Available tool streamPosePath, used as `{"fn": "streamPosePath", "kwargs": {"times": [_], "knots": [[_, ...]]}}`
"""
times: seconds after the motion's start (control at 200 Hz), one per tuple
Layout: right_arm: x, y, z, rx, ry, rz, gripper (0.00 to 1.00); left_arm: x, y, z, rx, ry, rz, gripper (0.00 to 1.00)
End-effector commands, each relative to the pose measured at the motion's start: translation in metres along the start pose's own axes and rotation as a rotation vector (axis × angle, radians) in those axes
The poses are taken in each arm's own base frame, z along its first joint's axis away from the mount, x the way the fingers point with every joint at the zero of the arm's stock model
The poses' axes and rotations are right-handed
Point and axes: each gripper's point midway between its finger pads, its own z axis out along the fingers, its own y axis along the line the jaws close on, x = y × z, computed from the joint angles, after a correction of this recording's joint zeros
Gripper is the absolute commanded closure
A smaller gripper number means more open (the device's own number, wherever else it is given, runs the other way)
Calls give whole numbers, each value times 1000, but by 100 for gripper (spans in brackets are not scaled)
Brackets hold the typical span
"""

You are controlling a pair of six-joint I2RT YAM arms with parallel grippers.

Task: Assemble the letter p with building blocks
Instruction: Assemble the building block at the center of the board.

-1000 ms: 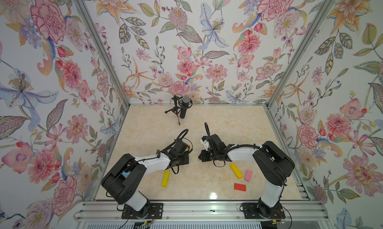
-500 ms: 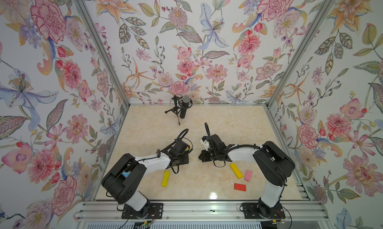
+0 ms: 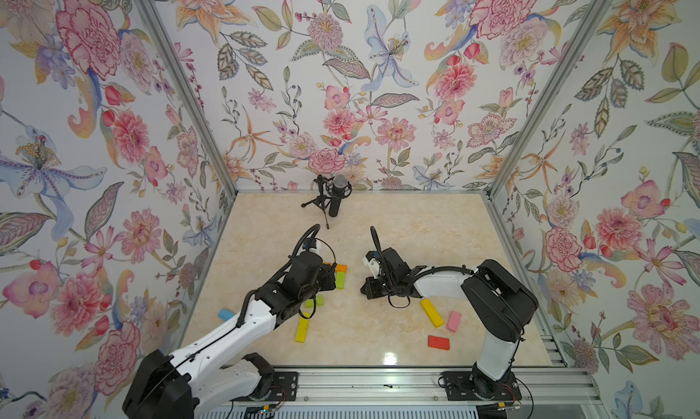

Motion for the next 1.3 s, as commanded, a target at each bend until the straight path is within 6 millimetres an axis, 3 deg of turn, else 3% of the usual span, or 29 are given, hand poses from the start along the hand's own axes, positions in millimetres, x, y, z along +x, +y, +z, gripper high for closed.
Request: {"fn": "streamPosePath", "kwargs": {"times": [0.0, 0.11, 0.19, 0.465, 0.706, 0.916, 1.296], "knots": [[-10, 22, -3, -20, -23, -62, 97, 52, 60, -7, -176, 111, -53, 86], [-9, 47, 4, -54, -16, -108, 98, 84, 81, -11, -198, 158, -118, 92], [-8, 59, 9, -75, -7, -126, 98, 93, 94, -14, -231, 157, -144, 98], [1, 76, 20, -101, 22, -148, 98, 72, 118, -10, -344, 85, -145, 100], [10, 91, 20, -124, 35, -171, 98, 75, 144, -9, -433, 121, -135, 94], [16, 94, 32, -130, 58, -176, 98, 82, 150, -7, -404, 131, -148, 93], [11, 94, 46, -127, 61, -170, 98, 81, 136, 16, -328, 165, -131, 94]]}}
